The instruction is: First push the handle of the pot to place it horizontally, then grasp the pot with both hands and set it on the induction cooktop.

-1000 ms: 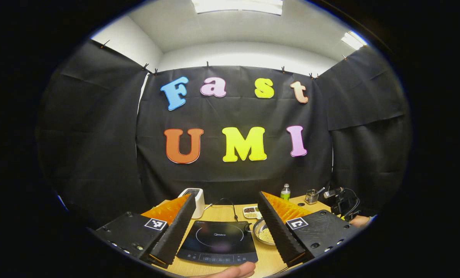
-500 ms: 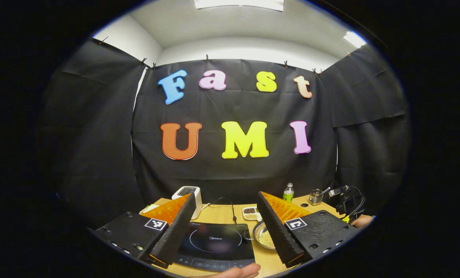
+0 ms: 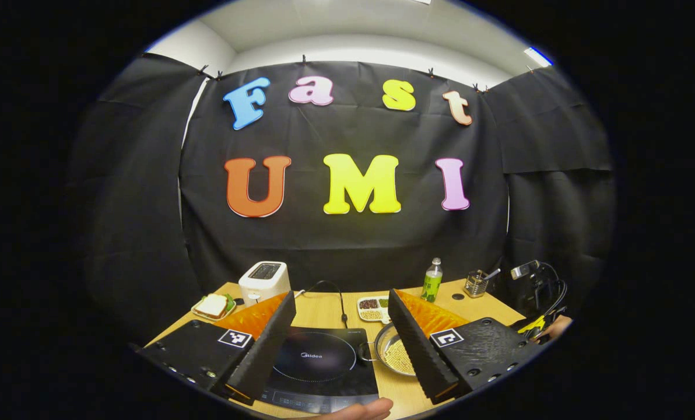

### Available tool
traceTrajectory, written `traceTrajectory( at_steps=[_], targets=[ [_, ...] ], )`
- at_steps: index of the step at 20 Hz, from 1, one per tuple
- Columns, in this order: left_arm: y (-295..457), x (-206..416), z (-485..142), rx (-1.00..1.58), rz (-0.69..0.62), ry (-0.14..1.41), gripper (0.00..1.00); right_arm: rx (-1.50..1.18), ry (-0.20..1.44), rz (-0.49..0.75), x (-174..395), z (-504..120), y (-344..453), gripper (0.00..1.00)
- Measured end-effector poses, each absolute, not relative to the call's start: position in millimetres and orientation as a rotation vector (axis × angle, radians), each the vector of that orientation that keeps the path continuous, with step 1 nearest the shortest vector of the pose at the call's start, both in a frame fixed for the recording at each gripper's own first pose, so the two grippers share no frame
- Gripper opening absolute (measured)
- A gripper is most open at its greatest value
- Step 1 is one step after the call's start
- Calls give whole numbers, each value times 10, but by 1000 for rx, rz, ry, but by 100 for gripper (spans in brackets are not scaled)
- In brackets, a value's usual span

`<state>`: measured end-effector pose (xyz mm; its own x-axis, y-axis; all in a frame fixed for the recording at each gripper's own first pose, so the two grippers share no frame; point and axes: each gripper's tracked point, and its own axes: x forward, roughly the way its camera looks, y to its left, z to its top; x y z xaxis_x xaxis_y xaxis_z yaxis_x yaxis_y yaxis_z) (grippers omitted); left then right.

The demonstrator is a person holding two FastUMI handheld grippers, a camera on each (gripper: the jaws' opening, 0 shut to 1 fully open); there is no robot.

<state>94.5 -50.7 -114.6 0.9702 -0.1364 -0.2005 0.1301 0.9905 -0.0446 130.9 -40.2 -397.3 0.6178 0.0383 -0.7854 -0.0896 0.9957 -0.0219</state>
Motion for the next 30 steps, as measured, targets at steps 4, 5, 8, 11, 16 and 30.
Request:
traceTrajectory(
  at_steps=[4, 5, 8, 11, 16, 30],
  targets=[
    [-669, 1139, -1508, -61, -168, 293, 95, -27, 874, 99, 1302, -3834, -376, 6],
    [-696, 1181, -1604, -64, -171, 316, 95, -28, 861, 96, 1322, -3802, -399, 7],
    [-793, 1315, -1969, -59, -181, 397, 95, -12, 830, 85, 1349, -3695, -437, 44],
    [-928, 1391, -2368, -58, -202, 512, 96, 6, 823, 80, 1413, -3669, -472, 92],
    [-1116, 1465, -2895, -53, -223, 673, 96, 21, 850, 75, 1556, -3794, -498, 90],
    [-1162, 1635, -3699, -38, -205, 917, 96, -32, 943, 25, 1915, -4364, -648, 100]
  ],
)
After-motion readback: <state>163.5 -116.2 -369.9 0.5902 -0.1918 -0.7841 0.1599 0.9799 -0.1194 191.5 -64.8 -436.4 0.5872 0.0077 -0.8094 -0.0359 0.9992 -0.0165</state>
